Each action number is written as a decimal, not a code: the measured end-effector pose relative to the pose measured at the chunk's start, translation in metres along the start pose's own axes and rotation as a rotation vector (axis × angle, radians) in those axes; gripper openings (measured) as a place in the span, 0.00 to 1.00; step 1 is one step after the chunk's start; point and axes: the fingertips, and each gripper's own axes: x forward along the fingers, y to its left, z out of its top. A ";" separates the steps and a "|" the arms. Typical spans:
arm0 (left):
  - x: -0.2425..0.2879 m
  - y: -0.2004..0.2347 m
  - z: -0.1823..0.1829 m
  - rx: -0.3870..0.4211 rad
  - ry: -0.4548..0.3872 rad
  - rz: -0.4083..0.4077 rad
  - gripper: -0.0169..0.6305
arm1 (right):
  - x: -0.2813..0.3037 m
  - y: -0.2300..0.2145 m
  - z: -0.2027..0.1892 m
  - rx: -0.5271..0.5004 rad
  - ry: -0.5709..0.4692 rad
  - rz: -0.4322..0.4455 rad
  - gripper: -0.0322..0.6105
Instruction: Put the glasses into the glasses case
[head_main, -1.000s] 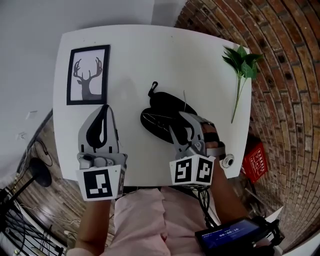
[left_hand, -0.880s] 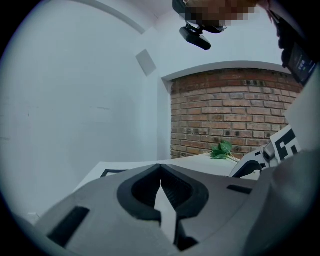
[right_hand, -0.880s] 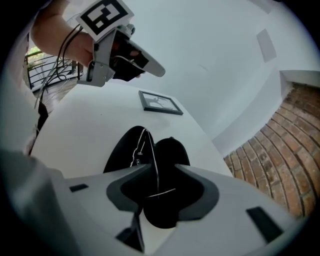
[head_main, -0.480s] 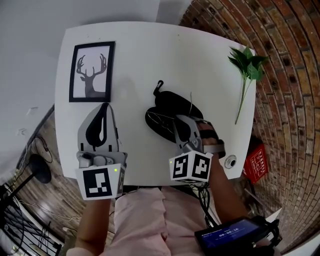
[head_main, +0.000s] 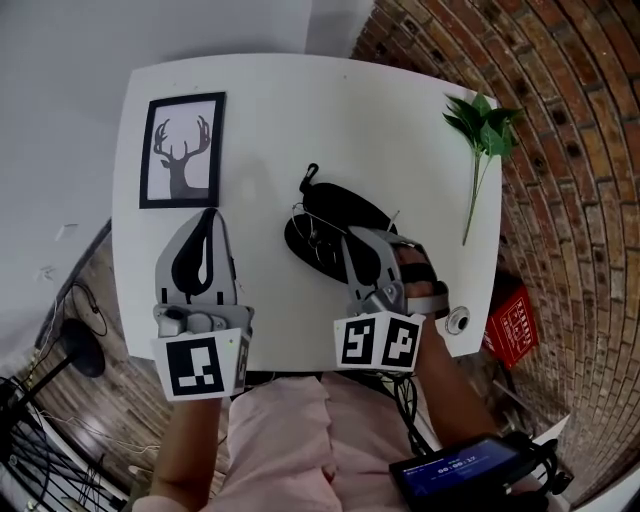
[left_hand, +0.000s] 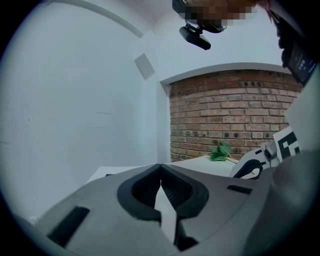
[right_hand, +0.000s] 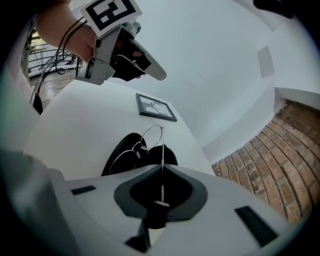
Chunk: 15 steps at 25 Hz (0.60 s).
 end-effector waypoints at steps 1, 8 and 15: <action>-0.002 -0.001 0.003 0.002 -0.007 0.001 0.03 | -0.003 -0.002 0.000 0.002 -0.005 -0.009 0.08; -0.019 -0.012 0.020 -0.001 -0.043 0.023 0.03 | -0.029 -0.017 0.005 0.005 -0.044 -0.063 0.07; -0.044 -0.040 0.028 0.014 -0.064 0.030 0.03 | -0.066 -0.028 -0.002 -0.013 -0.077 -0.107 0.07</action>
